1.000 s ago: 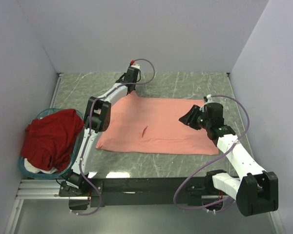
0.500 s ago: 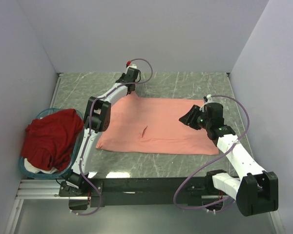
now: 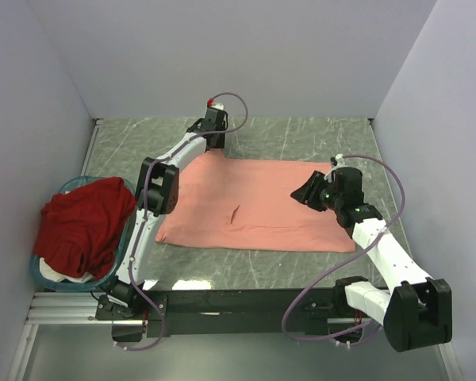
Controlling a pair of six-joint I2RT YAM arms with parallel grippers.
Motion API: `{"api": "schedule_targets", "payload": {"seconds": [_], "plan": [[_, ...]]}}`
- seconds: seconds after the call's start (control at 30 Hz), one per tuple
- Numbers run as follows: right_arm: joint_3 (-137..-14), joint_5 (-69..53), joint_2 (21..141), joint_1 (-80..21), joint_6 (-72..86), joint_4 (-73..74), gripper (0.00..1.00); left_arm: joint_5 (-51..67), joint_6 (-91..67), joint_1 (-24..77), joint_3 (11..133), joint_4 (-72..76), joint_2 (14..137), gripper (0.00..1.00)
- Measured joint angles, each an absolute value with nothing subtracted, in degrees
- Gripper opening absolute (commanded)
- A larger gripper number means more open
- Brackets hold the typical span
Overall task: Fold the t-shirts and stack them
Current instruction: Fold the tshirt
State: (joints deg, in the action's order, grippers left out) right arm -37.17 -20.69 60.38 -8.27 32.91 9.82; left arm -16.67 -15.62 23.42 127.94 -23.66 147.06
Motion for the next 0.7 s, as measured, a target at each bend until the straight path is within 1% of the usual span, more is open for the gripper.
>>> {"api": "schedule_targets", "payload": {"seconds": [0.03, 0.13, 0.23, 0.53, 0.7], "plan": [[-37.17, -20.69, 60.51, -8.29, 32.91, 9.85, 0.47, -14.96, -15.53, 23.4, 128.46, -23.9, 147.17, 0.51], [-37.17, -20.73, 61.08, -8.27, 32.91, 9.82, 0.47, -11.4, -15.09, 23.4, 129.47, -23.81, 147.41, 0.55], [-37.17, -20.8, 61.89, -8.29, 32.91, 9.78, 0.46, -8.86, -14.48, 23.29, 129.78, -23.31, 147.89, 0.58], [-37.17, -20.88, 62.85, -8.27, 32.91, 9.69, 0.46, -6.76, -15.86, 21.37, 131.83, -22.76, 149.6, 0.58], [-37.17, -21.1, 63.13, -8.29, 32.93, 9.43, 0.46, -8.03, -16.01, 20.75, 132.46, -23.22, 149.95, 0.55]]}}
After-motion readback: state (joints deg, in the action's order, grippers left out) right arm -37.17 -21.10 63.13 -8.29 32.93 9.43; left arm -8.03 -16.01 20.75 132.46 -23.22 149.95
